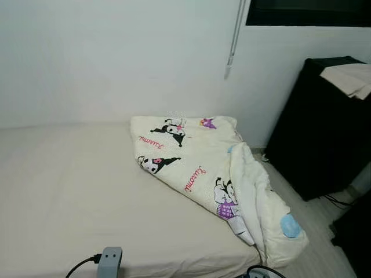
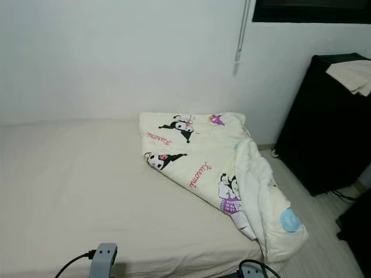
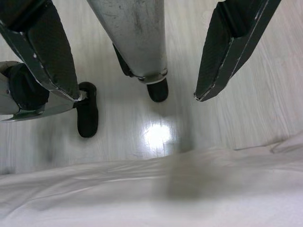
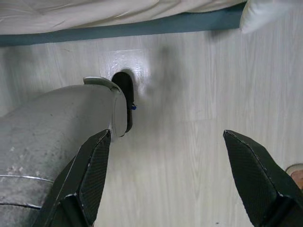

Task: Clean up the room

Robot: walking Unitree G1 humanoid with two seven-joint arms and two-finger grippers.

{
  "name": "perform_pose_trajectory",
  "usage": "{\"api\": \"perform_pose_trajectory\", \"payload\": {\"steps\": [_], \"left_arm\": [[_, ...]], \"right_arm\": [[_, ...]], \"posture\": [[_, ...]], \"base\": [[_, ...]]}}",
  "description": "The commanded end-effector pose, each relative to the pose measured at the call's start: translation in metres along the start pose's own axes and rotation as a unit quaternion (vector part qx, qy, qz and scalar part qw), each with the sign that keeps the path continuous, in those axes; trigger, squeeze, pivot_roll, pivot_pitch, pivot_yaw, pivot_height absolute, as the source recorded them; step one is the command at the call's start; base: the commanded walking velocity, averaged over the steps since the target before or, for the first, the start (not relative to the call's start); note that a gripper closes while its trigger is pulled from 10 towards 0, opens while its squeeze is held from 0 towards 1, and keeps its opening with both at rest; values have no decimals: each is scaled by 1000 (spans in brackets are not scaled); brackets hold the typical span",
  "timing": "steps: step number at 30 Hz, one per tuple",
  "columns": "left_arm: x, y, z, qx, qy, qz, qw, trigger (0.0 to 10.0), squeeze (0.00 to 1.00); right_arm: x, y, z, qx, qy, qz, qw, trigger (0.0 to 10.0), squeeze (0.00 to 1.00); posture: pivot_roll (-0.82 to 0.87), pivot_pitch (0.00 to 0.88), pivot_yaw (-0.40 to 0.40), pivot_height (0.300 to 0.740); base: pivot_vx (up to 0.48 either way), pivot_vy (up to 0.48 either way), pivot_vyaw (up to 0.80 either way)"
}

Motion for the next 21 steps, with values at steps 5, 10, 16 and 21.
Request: {"api": "perform_pose_trajectory", "payload": {"steps": [5, 10, 16, 21], "left_arm": [[0, -3, 5, 0, -9, -7, 1000, 10000, 0], [1, -3, 5, 1, -11, -7, 1000, 10000, 0], [1, -3, 6, 2, -13, -8, 1000, 10000, 0], [1, -4, 7, 3, -15, -9, 1000, 10000, 0]], "right_arm": [[1, 1, -11, 8, 18, 2, 1000, 10000, 0], [1, 2, -11, 12, 21, 5, 1000, 10000, 0], [1, 4, -11, 14, 22, 9, 1000, 10000, 0], [1, 5, -12, 12, 28, 14, 999, 10000, 0]], "posture": [[-12, 0, -10, 740], [-14, 0, -9, 740], [-18, 0, -11, 740], [-19, 0, -10, 740]], "base": [[0, -286, 0], [0, -286, 0], [0, -286, 0], [0, -310, 0]]}}
Point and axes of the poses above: a point about 5 cm out from each wrist's last joint towards the gripper, its own x axis pointing out of the wrist towards the gripper, its own y axis along the axis of the wrist's last joint, z = x × y, the point moved 3 cm from there along x, pointing out of the wrist towards the gripper, and after that the axes turned 5 degrees about x, right-handed, at the moved point
